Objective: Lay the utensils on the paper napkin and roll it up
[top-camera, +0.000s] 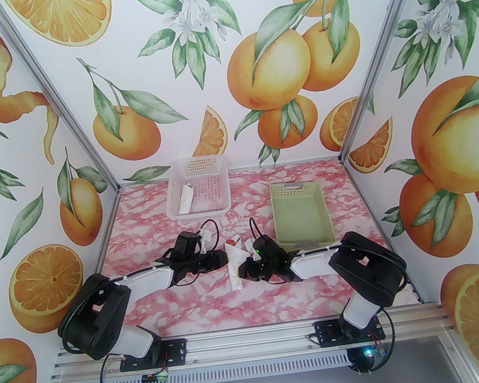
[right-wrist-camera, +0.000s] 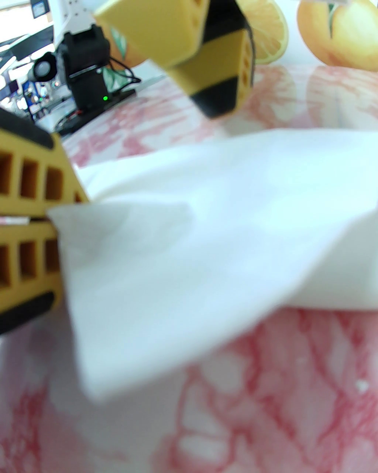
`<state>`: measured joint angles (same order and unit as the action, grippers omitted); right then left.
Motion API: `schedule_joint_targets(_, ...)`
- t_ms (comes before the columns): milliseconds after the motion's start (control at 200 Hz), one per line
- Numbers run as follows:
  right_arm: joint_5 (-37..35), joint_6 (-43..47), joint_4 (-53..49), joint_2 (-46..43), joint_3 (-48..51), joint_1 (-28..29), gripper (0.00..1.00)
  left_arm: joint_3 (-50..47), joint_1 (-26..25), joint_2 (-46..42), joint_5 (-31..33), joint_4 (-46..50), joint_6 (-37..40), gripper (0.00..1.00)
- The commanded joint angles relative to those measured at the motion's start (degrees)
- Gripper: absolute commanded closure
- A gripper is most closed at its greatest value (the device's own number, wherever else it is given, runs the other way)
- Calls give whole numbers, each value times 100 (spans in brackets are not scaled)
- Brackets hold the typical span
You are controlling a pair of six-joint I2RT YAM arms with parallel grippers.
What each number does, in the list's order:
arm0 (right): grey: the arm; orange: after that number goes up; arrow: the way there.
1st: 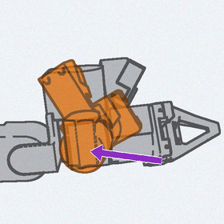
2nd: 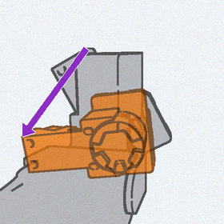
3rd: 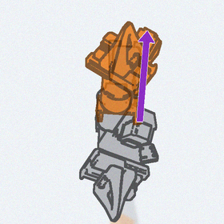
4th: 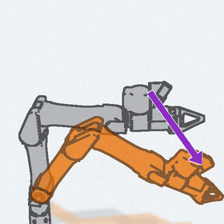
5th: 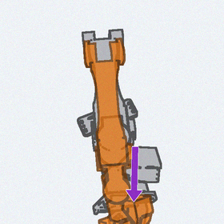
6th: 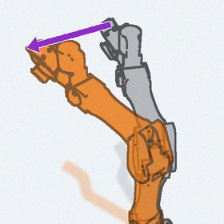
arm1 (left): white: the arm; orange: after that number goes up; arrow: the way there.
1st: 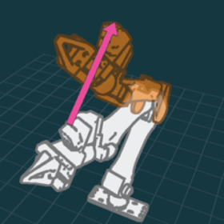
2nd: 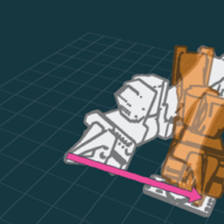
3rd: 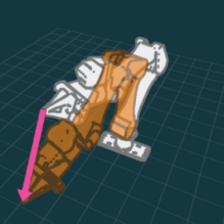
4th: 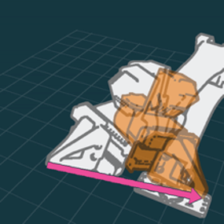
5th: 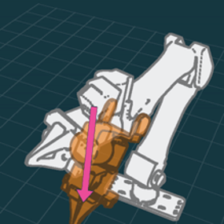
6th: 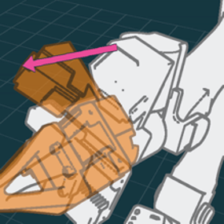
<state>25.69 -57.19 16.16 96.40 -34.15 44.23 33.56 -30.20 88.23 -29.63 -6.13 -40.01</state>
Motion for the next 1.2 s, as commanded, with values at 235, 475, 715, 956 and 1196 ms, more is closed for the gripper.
schedule_joint_targets(235,31,-62,47,144,311,25,99,151,-266,487,-26,-440,-132,47)
schedule_joint_targets(475,111,-158,316,209,459,0,100,201,-416,650,-44,-582,-235,49)
schedule_joint_targets(715,188,-240,588,318,565,-23,100,254,-513,736,-93,-624,-265,51)
schedule_joint_targets(956,201,-238,647,320,626,-55,100,322,-579,834,-58,-574,-262,53)
schedule_joint_targets(1196,237,-256,754,379,652,-65,100,436,-730,1029,-78,-616,-293,56)
